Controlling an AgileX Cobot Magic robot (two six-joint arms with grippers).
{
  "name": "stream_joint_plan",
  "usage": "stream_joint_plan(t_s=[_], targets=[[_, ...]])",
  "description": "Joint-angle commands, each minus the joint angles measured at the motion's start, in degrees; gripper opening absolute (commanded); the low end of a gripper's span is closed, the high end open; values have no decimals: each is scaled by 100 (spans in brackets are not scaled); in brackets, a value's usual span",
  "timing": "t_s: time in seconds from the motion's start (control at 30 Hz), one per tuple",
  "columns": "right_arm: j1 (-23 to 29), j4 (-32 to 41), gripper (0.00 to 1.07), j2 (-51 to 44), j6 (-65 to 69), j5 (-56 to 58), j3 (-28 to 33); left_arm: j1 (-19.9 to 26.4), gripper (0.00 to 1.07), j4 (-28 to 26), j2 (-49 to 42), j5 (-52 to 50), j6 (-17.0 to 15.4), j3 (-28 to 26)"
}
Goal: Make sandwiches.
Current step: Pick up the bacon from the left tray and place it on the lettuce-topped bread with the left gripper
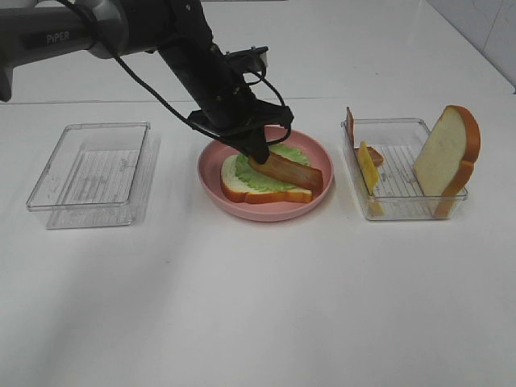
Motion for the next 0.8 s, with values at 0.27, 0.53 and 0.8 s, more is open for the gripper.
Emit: stream_joint_plan(t_s=[0.27,0.53,0.8], targets=[[-6,17,87,-172,-6,-74,17,6,0,710,-17,-34,-17,-29],[-6,17,87,-172,-6,-74,17,0,0,894,-17,-292,-315,-29],[-6,17,87,-172,-6,-74,17,-6,63,1008,-69,-246,-424,-29]])
